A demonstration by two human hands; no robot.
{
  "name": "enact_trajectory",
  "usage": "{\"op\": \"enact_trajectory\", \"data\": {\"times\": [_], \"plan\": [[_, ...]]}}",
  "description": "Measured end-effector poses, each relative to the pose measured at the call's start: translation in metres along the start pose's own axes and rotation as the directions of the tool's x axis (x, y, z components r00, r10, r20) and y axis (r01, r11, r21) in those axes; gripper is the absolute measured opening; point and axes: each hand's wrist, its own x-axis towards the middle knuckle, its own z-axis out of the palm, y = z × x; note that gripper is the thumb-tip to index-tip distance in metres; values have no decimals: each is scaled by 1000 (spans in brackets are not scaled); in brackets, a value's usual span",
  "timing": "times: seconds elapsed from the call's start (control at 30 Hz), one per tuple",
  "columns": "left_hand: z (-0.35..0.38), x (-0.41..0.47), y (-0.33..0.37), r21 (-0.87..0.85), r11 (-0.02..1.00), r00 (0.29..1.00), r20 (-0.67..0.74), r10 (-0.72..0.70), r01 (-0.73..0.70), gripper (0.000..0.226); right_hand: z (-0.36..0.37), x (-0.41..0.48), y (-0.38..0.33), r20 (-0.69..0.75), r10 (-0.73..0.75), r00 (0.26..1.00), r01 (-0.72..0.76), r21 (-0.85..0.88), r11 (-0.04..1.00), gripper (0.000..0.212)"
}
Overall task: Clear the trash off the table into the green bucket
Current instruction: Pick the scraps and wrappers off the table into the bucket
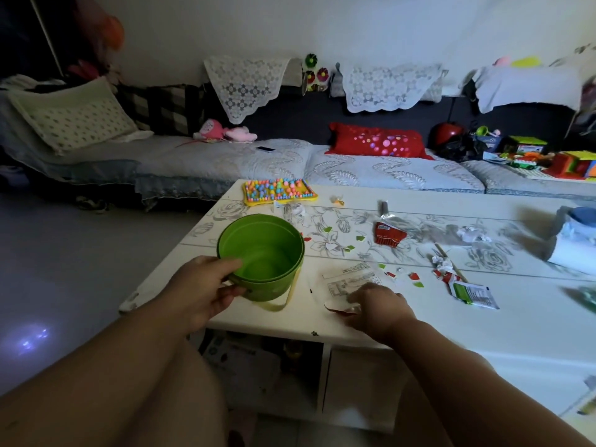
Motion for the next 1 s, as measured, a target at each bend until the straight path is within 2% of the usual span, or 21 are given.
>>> {"op": "enact_trajectory", "data": {"times": [0.1,0.23,0.33,0.4,0.47,0.53,0.63,0.73,0.8,0.83,0.9,0.97,1.0], "plan": [[16,22,0,-62,998,1000,-2,24,-24,18,8,8,3,24,-28,999,27,18,999,29],[45,54,0,-117,992,999,5,45,-44,17,8,13,8,-52,-41,998,44,61,997,23],[61,79,-2,-141,986,996,2,88,-86,11,-14,18,9,-239,44,970,-9,144,990,19],[67,95,-4,-117,984,991,-8,133,-133,10,-39,23,5,-388,133,912,-29,262,965,18],[71,109,-5,-63,982,984,-21,177,-178,14,-67,31,-8,-481,180,858,26,390,921,16],[75,121,-6,-15,978,978,-32,206,-206,24,-87,46,-24,-517,153,842,107,439,892,14],[80,134,-8,-1,977,977,-19,214,-214,28,-104,74,-48,-494,-29,869,215,324,922,23],[80,144,-11,-42,982,982,25,186,-185,30,-99,104,-68,-366,-226,903,278,94,956,28],[80,147,-13,-82,985,987,37,159,-155,29,-87,120,-75,-303,-258,918,250,-65,966,26],[81,149,-14,-104,985,989,37,144,-139,28,-80,124,-75,-310,-251,917,235,-88,968,26],[81,152,-13,-145,984,993,39,113,-106,28,-72,123,-70,-423,-218,880,229,-26,973,26],[81,155,-12,-187,978,995,39,95,-87,29,-70,115,-56,-560,-74,825,191,152,970,24],[81,156,-12,-205,976,996,36,86,-77,29,-69,111,-46,-569,22,822,151,255,955,23]]}}
